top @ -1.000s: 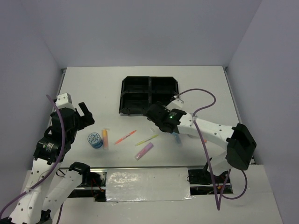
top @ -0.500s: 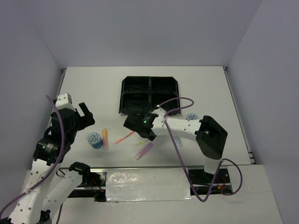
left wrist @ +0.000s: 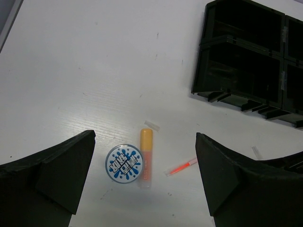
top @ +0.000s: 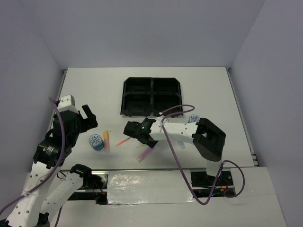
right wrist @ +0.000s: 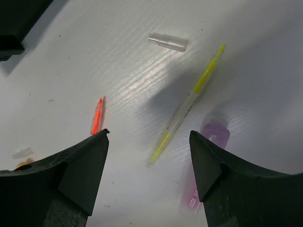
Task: Sort the stationery into containers
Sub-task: Pick up the pen from the center of the board.
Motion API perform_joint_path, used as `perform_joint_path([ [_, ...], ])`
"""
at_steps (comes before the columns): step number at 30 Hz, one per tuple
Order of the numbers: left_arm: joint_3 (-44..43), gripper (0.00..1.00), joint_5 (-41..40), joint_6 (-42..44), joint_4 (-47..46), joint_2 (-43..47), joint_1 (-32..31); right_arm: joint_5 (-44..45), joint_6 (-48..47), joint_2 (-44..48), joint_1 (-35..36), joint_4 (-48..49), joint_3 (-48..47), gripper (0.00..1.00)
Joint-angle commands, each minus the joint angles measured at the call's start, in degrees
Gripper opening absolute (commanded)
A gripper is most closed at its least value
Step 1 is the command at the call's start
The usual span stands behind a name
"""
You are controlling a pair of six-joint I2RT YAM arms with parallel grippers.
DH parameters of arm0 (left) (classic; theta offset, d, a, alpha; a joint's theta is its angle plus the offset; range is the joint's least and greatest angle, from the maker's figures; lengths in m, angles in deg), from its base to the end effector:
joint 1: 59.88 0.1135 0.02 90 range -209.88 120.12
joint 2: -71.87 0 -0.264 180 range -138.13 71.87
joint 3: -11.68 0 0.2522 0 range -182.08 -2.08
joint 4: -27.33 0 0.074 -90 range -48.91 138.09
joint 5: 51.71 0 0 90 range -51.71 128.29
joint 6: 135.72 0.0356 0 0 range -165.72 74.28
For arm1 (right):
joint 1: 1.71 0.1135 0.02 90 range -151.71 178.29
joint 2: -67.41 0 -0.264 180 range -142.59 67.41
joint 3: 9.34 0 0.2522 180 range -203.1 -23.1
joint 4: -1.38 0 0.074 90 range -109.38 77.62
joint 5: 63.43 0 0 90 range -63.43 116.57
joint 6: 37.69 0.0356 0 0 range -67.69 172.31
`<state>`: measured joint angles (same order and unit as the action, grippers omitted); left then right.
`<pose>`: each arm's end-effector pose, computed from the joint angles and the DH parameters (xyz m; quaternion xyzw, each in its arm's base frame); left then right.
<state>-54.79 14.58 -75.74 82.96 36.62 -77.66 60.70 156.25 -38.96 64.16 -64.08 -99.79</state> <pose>0.1159 -0.0221 0.3525 -0.1983 0.8061 -0.0569 0.5546 0.1623 0.3135 0.1953 0.3318 0.8940 0.0456 0.2979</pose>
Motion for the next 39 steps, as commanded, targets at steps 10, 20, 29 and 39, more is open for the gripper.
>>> perform_joint_path([
  [10,0.33,0.99,-0.99,0.31,-2.14,0.79,-0.76,0.5,3.28,-4.02,-0.04,-1.82,0.39,0.74],
  [20,0.33,0.99,-1.34,0.14,-1.97,0.61,-0.94,-1.26,4.08,-5.25,-0.74,-0.16,2.76,0.7],
  [29,0.24,0.99,-1.7,0.05,-1.88,0.62,-1.12,-3.02,3.46,-6.84,-1.44,-0.15,3.03,0.64],
  [39,0.24,0.99,-1.78,-0.04,-1.79,0.7,-1.2,-3.37,1.26,-7.54,-1.62,0.29,2.16,0.48],
])
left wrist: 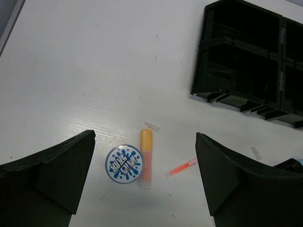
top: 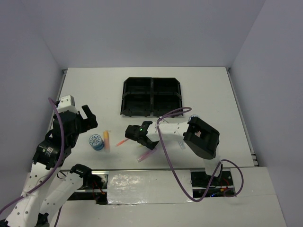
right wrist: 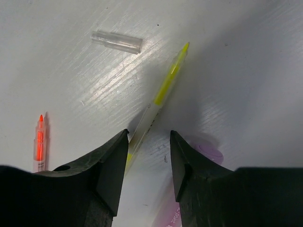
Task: Sort the stationery into containers
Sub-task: Pick up the pen from the center of the board.
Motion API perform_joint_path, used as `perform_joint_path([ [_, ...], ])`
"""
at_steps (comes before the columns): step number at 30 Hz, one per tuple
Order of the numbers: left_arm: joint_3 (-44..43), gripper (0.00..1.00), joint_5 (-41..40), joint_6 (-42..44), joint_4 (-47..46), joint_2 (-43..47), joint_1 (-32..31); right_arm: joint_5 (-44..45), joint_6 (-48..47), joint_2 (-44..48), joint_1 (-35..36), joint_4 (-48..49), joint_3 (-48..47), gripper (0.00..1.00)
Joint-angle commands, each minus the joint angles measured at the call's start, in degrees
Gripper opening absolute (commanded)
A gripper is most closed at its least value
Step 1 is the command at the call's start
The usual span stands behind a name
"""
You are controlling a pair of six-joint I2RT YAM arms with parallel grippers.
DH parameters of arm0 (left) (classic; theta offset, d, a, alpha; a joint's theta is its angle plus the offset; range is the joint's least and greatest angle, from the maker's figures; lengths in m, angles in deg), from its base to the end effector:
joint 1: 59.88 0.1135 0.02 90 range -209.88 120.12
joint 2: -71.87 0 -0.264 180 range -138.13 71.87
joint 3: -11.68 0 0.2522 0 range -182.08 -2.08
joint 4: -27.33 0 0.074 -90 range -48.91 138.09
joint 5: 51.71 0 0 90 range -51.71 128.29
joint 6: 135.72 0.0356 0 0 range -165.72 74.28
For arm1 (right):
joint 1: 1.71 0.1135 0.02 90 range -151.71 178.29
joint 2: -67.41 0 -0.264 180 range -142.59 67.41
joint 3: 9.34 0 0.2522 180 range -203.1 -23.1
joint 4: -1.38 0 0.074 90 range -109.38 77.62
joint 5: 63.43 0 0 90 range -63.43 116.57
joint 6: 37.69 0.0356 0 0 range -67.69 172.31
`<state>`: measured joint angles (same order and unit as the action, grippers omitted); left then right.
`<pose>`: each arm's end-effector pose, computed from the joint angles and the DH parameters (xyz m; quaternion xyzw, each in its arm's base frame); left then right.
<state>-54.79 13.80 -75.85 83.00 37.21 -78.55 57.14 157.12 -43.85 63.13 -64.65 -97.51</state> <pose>0.1132 -0.0227 0.3535 -0.1969 0.8033 -0.0584 0.5590 0.1649 0.3085 0.1560 0.3316 0.9058 -0.0164 0.2632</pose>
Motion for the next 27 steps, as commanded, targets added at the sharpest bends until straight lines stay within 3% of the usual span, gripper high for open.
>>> perform_joint_path([
  [1,0.24,0.99,-0.91,0.16,-1.92,0.2,-0.31,0.11,-0.13,-2.73,-0.59,0.94,-0.21,0.47],
  [10,0.15,0.99,-1.17,0.07,-1.83,0.9,-0.31,-1.65,-3.12,-4.14,-1.03,1.12,-0.38,0.38],
  [16,0.15,0.99,-1.26,0.07,-1.75,1.17,-0.31,-2.7,-3.13,-4.58,-1.03,1.73,0.06,0.36],
  [17,0.24,0.99,-1.26,-0.02,-1.74,1.25,-0.31,-2.88,-3.04,-4.49,-1.12,1.91,0.14,0.24],
  [27,0.15,0.99,-1.44,0.07,-1.74,1.43,-0.48,-4.11,-1.81,-4.32,-1.12,1.73,0.5,0.22],
])
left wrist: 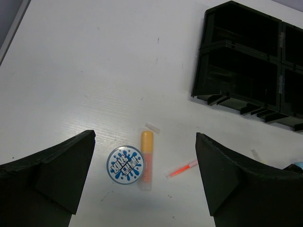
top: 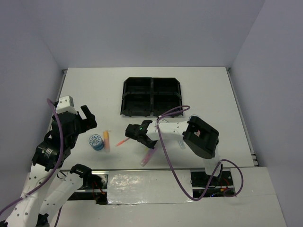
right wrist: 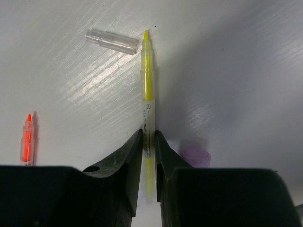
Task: Sort the stationery into containers
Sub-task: Pick up the pen from the center of the board.
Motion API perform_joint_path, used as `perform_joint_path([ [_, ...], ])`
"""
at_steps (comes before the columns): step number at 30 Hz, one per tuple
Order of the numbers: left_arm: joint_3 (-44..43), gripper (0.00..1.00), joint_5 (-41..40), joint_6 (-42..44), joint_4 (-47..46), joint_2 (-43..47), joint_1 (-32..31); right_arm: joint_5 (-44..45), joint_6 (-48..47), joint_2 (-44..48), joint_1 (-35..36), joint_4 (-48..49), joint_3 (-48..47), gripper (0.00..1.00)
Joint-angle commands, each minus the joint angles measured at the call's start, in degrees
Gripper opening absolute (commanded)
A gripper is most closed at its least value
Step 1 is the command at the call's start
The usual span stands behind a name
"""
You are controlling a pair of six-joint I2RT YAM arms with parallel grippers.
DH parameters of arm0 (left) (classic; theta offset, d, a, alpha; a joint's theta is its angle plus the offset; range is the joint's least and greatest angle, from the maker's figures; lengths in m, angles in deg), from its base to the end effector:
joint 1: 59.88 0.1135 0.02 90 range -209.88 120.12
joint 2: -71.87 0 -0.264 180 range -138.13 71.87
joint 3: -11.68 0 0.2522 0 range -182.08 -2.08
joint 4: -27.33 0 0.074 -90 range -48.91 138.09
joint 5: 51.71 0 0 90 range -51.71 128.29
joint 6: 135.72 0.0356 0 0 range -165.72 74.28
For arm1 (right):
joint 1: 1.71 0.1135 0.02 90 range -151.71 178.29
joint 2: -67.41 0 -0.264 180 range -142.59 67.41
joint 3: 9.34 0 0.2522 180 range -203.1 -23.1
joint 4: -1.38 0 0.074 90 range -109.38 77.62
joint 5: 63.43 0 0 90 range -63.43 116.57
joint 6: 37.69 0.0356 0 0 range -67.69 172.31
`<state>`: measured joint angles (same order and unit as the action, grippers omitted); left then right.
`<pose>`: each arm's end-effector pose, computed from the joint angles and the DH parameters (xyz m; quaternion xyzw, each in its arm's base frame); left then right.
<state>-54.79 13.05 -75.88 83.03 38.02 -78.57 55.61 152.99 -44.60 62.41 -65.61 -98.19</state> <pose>0.1099 -0.0211 0.3549 -0.2012 0.7980 -0.0565 0.5653 0.1686 0.3078 0.1539 0.3033 0.9193 -0.0344 0.2483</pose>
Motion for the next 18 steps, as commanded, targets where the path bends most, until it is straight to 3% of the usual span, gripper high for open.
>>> perform_joint_path([
  [1,0.15,0.99,-0.78,0.01,-1.68,0.62,-0.46,-2.58,2.67,-3.4,-0.4,2.61,1.35,0.2],
  [3,0.15,0.99,-0.78,0.01,-1.68,0.62,-0.55,-2.84,3.46,-3.04,-0.49,2.52,1.7,0.13],
  [4,0.15,0.99,-0.78,0.01,-1.68,0.62,-0.46,-3.28,4.16,-2.87,-1.01,2.26,2.05,0.01],
  [5,0.15,0.99,-0.78,0.01,-1.68,0.54,-0.46,-3.89,5.56,-2.61,-1.19,2.08,2.75,0.0],
  [11,0.24,0.99,-0.87,0.01,-1.68,0.45,-0.55,-4.17,7.07,-0.32,-2.07,3.49,5.3,0.0],
  [18,0.06,0.99,-0.78,0.0,-1.68,-0.26,-0.55,1.45,8.3,4.77,-2.07,1.3,5.13,0.0],
])
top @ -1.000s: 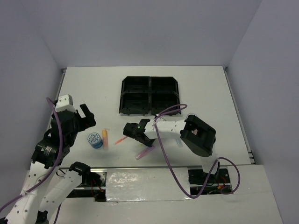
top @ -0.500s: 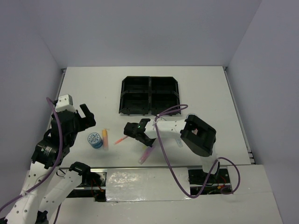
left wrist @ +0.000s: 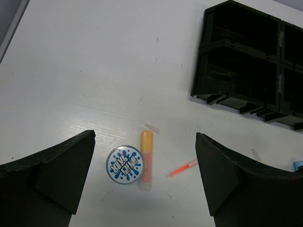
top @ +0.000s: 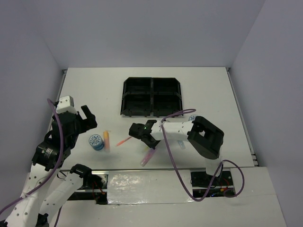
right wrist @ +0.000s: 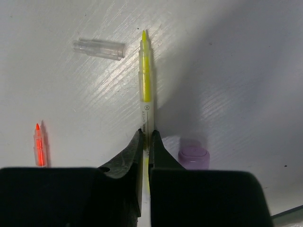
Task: Sort the stationery into containers
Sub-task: Pick up the pen from the center of the board.
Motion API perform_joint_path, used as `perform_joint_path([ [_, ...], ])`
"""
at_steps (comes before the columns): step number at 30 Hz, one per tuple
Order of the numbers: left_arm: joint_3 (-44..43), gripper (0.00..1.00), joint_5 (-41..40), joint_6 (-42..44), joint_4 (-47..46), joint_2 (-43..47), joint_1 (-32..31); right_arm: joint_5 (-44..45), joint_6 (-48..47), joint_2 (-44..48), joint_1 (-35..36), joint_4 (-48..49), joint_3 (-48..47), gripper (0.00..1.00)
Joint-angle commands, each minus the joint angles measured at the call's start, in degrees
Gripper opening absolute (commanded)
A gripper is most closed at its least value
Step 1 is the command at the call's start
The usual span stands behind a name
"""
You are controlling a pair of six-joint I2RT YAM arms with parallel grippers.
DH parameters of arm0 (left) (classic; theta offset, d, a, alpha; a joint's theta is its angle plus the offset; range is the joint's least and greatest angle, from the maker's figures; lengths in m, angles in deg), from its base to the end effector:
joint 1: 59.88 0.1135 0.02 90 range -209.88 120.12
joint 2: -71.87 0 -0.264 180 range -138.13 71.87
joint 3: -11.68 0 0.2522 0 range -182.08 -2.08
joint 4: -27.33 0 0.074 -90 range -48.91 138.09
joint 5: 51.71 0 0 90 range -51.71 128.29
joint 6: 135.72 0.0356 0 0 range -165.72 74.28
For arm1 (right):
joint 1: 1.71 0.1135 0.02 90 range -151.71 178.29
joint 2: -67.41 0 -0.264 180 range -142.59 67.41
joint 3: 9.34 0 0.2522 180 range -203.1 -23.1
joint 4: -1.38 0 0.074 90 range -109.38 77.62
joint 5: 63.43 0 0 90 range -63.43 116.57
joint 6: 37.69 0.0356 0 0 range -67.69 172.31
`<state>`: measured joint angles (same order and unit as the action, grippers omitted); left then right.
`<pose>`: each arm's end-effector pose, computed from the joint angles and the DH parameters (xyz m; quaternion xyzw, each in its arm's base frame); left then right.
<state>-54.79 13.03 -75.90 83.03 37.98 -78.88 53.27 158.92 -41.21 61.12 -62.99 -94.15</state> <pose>0.1099 -0.0218 0.3548 -0.1992 0.7987 -0.0578 0.5649 0.1687 0.2937 0.1561 0.3661 0.9013 -0.0059 0.2313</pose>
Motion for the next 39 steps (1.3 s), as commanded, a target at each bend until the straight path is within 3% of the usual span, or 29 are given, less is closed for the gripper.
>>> perform_joint_path([
  [1,0.06,0.99,-0.67,0.11,-1.77,-0.39,-0.24,5.71,3.07,2.96,-0.69,-3.68,0.3,0.0],
  [10,-5.2,0.99,0.28,-4.36,1.91,-7.66,-0.24,17.94,2.3,17.2,2.03,-12.57,0.12,0.0],
  [12,-8.19,0.99,1.35,-8.21,3.15,-11.87,-0.33,22.24,-2.08,21.33,3.26,-12.24,-0.67,0.0],
  [15,-11.71,0.99,2.05,-14.36,5.61,-19.16,-0.33,25.93,-17.7,26.33,5.37,-8.28,-1.55,0.0],
  [17,-14.17,0.99,1.53,-18.58,7.63,-23.31,-0.94,27.0,-21.6,29.93,6.43,-6.96,-1.29,0.0],
  [21,-16.72,0.99,-4.0,-30.79,12.03,-32.62,-4.19,26.21,-33.36,36.7,7.4,-1.27,1.16,0.0],
  [26,-16.72,0.95,-10.25,-45.65,12.73,-39.05,-10.78,24.46,-40.85,45.15,8.71,4.98,6.09,0.0],
  [30,-16.11,0.91,-8.32,-49.62,11.6,-47.65,-11.32,19.89,-52.7,50.51,8.8,14.9,11.35,0.0],
  [39,-11.81,0.85,-8.41,-57.54,8.96,-55.67,-11.05,15.84,-60.11,50.97,9.15,17.65,13.57,0.0],
])
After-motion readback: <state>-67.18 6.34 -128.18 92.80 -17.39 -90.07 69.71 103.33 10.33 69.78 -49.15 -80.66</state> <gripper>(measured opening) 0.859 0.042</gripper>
